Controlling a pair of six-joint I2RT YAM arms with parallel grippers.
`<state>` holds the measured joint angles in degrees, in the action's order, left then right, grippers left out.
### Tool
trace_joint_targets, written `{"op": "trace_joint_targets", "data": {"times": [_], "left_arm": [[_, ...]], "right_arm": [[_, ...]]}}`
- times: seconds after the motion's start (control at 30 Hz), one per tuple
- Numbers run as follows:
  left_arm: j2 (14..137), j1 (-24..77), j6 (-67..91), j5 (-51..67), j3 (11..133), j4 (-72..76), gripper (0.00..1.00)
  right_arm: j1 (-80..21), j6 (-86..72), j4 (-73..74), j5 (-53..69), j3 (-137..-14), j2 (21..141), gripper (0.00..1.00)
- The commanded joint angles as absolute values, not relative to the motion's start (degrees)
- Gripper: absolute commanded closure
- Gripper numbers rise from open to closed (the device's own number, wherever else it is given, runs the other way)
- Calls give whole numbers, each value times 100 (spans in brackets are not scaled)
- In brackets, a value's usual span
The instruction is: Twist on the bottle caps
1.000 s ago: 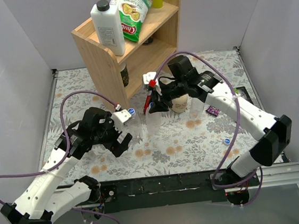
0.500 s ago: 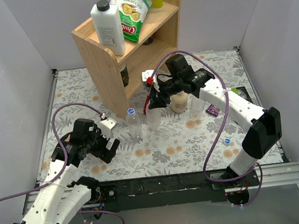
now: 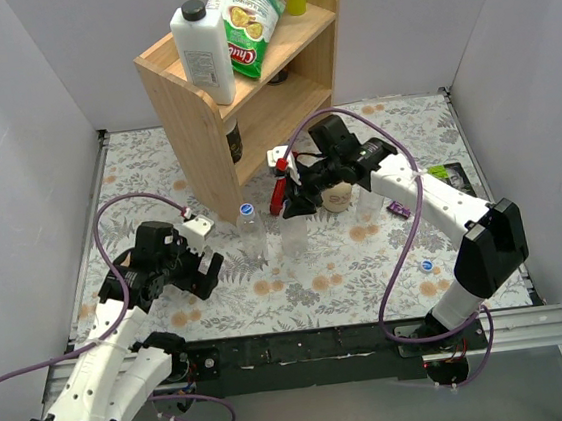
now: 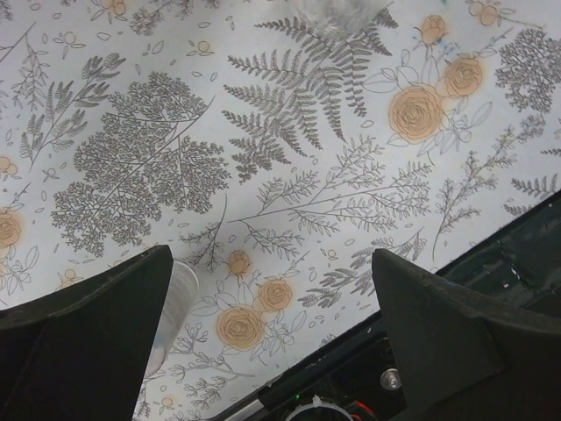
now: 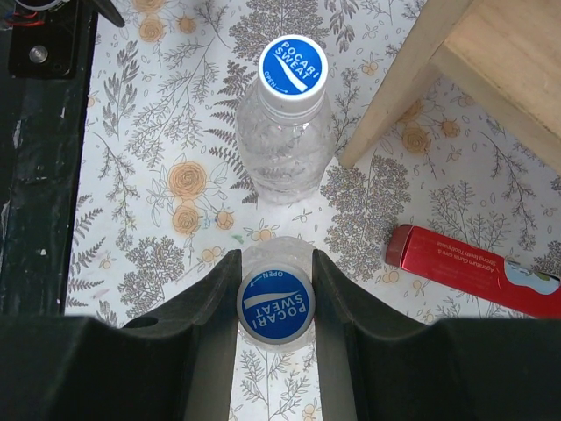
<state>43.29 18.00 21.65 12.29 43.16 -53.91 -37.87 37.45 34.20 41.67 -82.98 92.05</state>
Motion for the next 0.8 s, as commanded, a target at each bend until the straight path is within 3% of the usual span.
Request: {"op": "trace_joint_targets", "data": {"times": [0.0, 0.4, 0.47, 0.77], "left_arm": [[4280, 1749, 2399, 871, 4201, -4852, 2], [4333, 1723, 2382, 888, 4192, -4729, 2], [4333, 1731, 2373, 914, 4184, -4729, 2], [4272, 1723, 2294, 1046, 4149, -4737, 2]], "right_arm": [[-3779, 3858, 3331, 4228, -8227, 9149, 79], [-3779, 4113, 3427, 4359, -7989, 8956, 60], [-3797, 4113, 3428, 4368, -7981, 8938, 51], [-3806, 4148, 3428, 4394, -8016, 8938, 44]]}}
